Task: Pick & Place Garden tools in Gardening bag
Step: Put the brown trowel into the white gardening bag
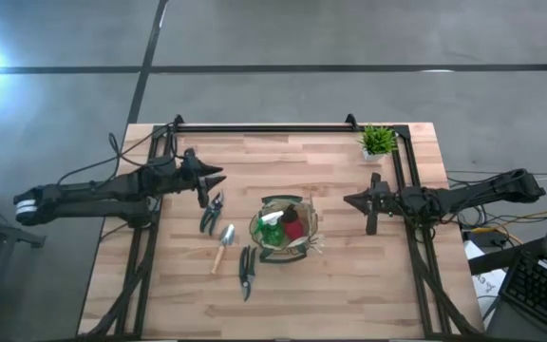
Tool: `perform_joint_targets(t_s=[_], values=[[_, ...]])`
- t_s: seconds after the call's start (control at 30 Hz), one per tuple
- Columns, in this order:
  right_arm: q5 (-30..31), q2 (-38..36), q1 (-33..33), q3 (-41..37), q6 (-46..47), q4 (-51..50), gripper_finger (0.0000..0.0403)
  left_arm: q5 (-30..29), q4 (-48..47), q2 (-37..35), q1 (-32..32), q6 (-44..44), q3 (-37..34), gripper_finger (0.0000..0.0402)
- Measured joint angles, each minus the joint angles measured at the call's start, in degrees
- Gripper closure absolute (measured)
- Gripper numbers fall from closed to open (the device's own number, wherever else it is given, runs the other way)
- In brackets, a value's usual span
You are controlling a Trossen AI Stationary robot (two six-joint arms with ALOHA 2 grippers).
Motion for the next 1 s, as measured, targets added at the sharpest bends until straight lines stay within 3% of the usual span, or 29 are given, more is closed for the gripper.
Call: perform_joint_targets(t_s=[0.17,0.33,0.67,1.0], values=[[0.0,0.0,0.0,0.0,0.4,0.0,0.0394,12.7,-1.7,0.0,0.0,-3.0,0.1,0.0185],[0.0,0.0,0.0,0.0,0.4,-0.1,0.0394,20.4,-9.4,0.2,-0.9,-4.8,3.2,0.0177],[-0.1,0.0,0.0,0.0,0.4,-0.1,0.0394,16.3,-29.5,9.1,-8.0,-3.8,13.6,0.0197],[-0.1,0.0,0.0,0.0,0.4,-0.1,0.0394,15.1,-37.4,20.1,-14.5,-23.6,19.2,0.0198]])
